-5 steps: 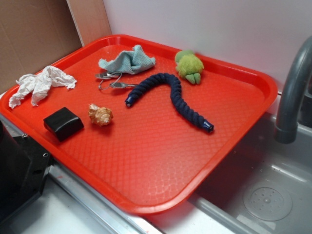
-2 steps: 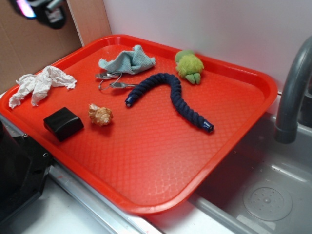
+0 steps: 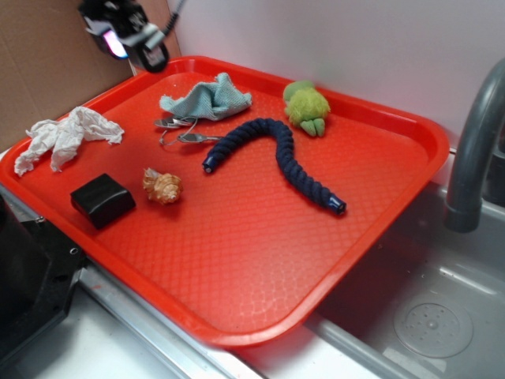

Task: Grab the blue cloth.

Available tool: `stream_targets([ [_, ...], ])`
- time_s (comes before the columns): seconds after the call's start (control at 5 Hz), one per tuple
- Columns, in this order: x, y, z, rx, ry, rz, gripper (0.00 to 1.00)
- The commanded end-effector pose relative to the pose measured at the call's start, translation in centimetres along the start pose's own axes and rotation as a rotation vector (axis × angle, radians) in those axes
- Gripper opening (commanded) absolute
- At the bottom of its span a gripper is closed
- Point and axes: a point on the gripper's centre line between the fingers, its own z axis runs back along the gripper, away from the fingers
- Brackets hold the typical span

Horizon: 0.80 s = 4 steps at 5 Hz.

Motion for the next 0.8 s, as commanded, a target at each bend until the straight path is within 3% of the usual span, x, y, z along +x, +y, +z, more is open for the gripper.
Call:
stream_targets([
  [0.0, 3.1, 0.4, -1.6, 0.056, 0.008, -0.068, 1.00],
  [0.2, 3.1, 0.4, -1.6, 0.056, 0.008, -0.068, 1.00],
  [0.4, 6.2, -0.7, -4.5, 0.101, 0.004, -0.111, 1.00],
  [0.6, 7.8, -0.6, -6.4, 0.127, -0.010, -0.154, 1.00],
])
